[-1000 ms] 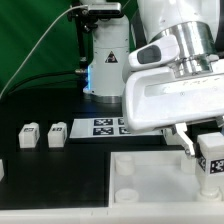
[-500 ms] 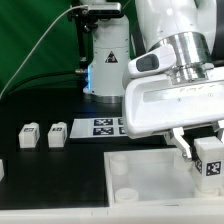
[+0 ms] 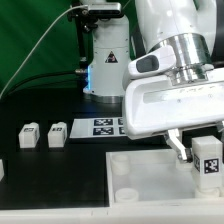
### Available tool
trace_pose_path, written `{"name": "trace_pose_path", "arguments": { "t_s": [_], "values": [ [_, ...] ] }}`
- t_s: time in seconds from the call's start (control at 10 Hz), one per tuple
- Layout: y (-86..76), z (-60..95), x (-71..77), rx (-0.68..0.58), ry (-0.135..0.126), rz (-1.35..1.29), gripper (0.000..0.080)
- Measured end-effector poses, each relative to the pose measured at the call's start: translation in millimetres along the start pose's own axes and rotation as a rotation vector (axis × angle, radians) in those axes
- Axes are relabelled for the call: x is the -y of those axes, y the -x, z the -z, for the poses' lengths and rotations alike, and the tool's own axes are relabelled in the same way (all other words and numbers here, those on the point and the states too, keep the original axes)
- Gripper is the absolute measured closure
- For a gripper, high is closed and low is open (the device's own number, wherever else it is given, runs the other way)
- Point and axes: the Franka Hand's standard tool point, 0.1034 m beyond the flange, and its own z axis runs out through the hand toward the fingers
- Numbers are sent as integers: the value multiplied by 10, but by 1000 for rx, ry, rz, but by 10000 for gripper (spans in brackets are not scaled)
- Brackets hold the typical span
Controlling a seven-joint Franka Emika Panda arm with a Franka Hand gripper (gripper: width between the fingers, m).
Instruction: Assemble one leg
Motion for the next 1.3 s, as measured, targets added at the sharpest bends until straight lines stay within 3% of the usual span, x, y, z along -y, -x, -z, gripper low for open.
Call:
{"name": "trace_pose_path", "arguments": {
  "t_s": [0.1,0.2,0.3,0.6,0.7,0.8,1.0,1.1,1.2,1.3],
  "values": [
    [0,0,0,0,0,0,235],
    [0,0,0,0,0,0,235],
    [0,0,0,0,0,0,165],
    [26,-13,3,11,-2,0,151],
    [254,-105,44,101,-20,-2,151],
    [262,-112,44,120,-24,-3,151],
    [125,13,68,225,-42,0,151],
    [-8,81,29,222,-38,2,151],
    [-15,88,3,259,-42,-3,151],
    [-17,116,54,394,-71,-13,151]
  ]
}}
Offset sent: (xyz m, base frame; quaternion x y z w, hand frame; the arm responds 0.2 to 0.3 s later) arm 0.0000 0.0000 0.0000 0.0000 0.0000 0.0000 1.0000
